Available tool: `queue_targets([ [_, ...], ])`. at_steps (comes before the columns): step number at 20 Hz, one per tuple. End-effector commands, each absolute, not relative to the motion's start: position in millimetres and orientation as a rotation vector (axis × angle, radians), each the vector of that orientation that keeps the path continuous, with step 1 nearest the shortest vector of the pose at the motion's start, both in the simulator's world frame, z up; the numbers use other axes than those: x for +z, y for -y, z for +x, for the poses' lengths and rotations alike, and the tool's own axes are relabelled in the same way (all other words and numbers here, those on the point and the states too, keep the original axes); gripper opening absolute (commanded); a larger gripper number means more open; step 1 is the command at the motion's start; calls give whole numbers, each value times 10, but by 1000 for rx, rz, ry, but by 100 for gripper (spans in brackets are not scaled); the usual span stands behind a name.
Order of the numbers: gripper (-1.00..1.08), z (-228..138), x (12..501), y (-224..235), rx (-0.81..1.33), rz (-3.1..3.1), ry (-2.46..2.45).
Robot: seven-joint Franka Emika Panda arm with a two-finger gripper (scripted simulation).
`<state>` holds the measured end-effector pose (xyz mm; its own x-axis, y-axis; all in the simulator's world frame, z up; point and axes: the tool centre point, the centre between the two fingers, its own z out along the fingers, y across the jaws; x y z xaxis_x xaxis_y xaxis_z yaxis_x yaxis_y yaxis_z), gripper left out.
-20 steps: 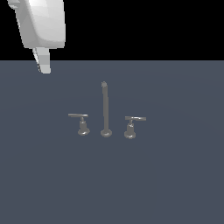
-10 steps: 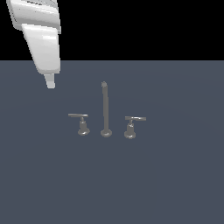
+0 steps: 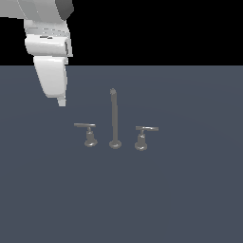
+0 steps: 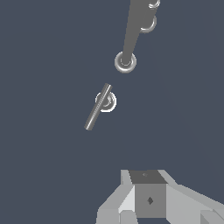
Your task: Turn on the faucet by rotating a designated handle.
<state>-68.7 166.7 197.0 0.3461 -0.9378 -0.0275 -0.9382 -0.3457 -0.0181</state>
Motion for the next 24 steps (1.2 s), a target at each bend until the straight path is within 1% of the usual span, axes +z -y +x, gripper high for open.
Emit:
queue_targets([
  [1,-100,-593,1869,-1671,16,-2515,-1835],
  [16,-100,40,1190,-1564,1,-2240,-2194],
  [24,-100,273,944,-1471,-2,-2119,-2320],
])
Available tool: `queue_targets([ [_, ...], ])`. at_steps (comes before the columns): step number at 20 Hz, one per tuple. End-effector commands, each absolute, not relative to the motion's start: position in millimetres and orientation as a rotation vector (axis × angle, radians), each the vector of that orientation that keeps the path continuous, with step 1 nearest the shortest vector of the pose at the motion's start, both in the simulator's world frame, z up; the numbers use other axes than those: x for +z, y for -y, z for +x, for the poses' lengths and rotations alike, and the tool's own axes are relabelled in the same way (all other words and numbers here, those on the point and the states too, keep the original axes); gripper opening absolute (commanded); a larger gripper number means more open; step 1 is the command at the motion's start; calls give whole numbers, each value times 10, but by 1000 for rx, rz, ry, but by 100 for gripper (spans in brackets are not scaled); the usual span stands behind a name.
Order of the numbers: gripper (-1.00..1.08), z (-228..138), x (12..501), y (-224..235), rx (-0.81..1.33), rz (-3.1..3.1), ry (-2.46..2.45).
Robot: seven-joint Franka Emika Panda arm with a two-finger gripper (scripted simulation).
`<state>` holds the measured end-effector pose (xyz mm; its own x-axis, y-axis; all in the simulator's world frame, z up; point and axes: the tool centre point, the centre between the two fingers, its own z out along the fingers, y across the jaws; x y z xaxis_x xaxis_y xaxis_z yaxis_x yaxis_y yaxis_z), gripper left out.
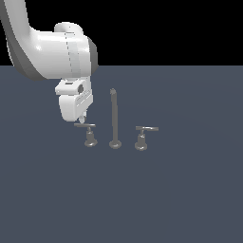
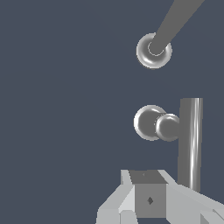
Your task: Turn on the faucet by rotating a designated handle.
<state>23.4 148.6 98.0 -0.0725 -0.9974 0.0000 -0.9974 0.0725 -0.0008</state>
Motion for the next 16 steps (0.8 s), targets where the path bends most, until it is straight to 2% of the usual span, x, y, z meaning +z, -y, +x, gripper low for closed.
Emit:
queue_targets([
  [1,-100,291,926,-1462,-2,-2109,-2329],
  [10,-100,327,887,-1443,-2,-2088,-2349],
  [16,-100,121,889,-1603,-1,-2087,-2349],
])
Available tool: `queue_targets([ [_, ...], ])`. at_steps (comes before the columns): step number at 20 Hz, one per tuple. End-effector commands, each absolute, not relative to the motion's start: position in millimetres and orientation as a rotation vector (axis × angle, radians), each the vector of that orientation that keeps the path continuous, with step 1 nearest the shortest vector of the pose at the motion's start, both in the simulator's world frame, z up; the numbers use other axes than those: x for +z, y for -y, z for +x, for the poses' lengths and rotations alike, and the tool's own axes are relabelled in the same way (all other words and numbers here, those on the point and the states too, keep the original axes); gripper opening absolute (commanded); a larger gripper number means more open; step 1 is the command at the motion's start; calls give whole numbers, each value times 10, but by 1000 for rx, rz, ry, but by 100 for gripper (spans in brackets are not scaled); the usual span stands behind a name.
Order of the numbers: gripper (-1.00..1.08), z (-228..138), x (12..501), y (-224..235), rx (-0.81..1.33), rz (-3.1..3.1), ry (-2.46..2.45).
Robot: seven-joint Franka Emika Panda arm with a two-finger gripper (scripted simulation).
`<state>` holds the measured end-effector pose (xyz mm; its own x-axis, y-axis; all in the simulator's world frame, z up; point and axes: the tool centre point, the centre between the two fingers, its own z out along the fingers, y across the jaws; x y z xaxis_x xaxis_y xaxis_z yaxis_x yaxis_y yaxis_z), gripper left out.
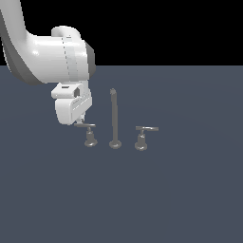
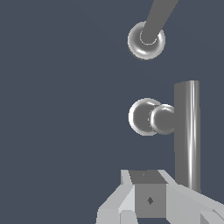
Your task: Turn on the faucet by rotating a designated handle.
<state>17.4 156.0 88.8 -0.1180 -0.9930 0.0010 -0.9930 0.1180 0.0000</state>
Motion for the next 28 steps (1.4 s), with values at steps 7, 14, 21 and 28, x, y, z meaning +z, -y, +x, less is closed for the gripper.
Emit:
queue_targets([
  [7,-100,37,890,-1606,7,2112,2333],
  [14,-100,-203,890,-1620,3,2097,2342],
  [21,-100,-309,887,-1678,1,2152,2305],
  [28,-100,-490,888,-1461,1,2114,2331],
])
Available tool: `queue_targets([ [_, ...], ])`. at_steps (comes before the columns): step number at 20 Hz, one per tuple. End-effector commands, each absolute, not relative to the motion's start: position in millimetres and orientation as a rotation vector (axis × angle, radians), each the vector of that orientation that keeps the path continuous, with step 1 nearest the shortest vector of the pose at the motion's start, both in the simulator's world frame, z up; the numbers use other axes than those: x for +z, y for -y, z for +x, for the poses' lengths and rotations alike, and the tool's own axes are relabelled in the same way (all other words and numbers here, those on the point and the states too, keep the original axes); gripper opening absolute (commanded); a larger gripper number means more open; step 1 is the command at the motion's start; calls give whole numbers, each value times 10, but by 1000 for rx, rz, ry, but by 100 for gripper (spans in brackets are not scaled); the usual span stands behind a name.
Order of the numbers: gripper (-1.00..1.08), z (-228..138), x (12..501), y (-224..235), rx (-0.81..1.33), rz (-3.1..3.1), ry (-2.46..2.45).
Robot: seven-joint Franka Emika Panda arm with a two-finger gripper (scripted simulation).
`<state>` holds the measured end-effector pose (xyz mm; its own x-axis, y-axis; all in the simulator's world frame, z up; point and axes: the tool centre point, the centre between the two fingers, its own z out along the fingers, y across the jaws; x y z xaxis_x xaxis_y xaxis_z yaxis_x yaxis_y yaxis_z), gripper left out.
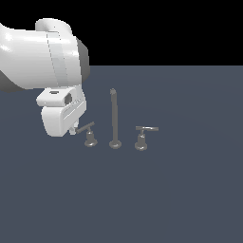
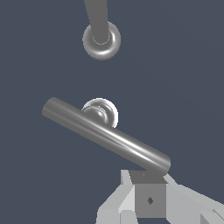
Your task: Turn on the faucet by rotating a designated handle.
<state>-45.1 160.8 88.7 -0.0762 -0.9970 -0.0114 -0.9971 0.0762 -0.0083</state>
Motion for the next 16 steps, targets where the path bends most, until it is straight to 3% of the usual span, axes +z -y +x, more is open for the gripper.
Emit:
queue_targets([
  [1,-100,-517,889,-1430,0,-2103,-2329],
  [6,-100,-625,891,-1307,0,-2086,-2349],
  [7,-100,-601,887,-1466,5,-2108,-2315],
  [16,-100,-560,891,-938,0,-2087,-2347],
])
